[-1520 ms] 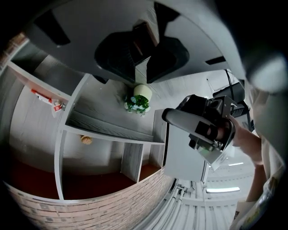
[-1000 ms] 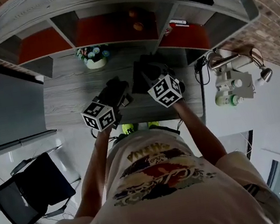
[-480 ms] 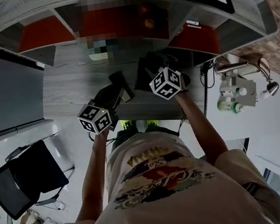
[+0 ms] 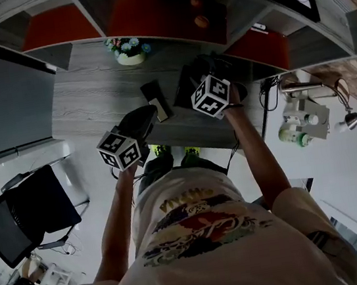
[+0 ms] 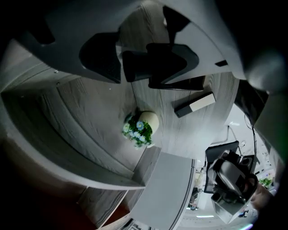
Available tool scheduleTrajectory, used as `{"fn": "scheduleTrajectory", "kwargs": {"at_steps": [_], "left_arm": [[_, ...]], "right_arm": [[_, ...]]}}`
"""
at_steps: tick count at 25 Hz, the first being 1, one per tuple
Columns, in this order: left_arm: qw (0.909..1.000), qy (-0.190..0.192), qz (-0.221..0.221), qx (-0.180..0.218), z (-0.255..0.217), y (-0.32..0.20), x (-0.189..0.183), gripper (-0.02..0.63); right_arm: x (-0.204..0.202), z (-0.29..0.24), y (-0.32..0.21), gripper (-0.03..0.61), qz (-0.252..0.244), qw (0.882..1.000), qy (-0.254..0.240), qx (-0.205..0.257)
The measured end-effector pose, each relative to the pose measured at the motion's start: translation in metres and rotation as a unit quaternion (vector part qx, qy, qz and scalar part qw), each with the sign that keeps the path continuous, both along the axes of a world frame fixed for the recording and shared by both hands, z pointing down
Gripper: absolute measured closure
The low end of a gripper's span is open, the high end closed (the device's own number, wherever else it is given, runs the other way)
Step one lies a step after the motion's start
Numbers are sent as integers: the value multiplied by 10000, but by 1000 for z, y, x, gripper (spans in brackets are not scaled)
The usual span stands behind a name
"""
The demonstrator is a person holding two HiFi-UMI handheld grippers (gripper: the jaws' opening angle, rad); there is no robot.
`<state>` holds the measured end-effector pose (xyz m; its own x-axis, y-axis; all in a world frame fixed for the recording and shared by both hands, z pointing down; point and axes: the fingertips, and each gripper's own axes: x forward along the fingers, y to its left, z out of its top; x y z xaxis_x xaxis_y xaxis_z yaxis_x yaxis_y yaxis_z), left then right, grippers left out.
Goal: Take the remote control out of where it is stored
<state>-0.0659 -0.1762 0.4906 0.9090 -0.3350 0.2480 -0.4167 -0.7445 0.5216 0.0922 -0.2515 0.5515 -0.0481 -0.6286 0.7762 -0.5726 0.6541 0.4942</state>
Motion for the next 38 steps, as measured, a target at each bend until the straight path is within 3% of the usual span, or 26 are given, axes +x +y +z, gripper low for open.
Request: {"fn": "scheduleTrajectory", "kwargs": {"at_steps": [5, 11, 23, 27, 29, 34, 38], "left_arm": [[10000, -12, -42, -31, 2, 0, -5, 608], [10000, -11, -18, -53, 3, 3, -6, 608], [9999, 20, 117, -51, 2, 8, 4, 609], [9999, 2, 142, -60, 2, 12, 6, 609], [9999, -13, 139, -58, 2, 14, 6, 609], [9999, -32, 87, -57, 2, 17, 4, 609], [10000, -49, 30, -69, 2, 21, 1, 609]], "right_arm": [[3, 14, 1, 324, -1, 9995, 275, -163], [-1, 1, 12, 325, 89, 9981, -495, -362], [-14, -7, 46, 340, -193, 9881, -1459, -438], [-9, -10, 45, 430, -53, 9877, -1553, -178], [-7, -11, 43, 430, 15, 9868, -1619, -96], [6, -3, 42, 430, -140, 9949, -1003, 8], [8, 5, 42, 428, -70, 9924, -1214, -175]]}}
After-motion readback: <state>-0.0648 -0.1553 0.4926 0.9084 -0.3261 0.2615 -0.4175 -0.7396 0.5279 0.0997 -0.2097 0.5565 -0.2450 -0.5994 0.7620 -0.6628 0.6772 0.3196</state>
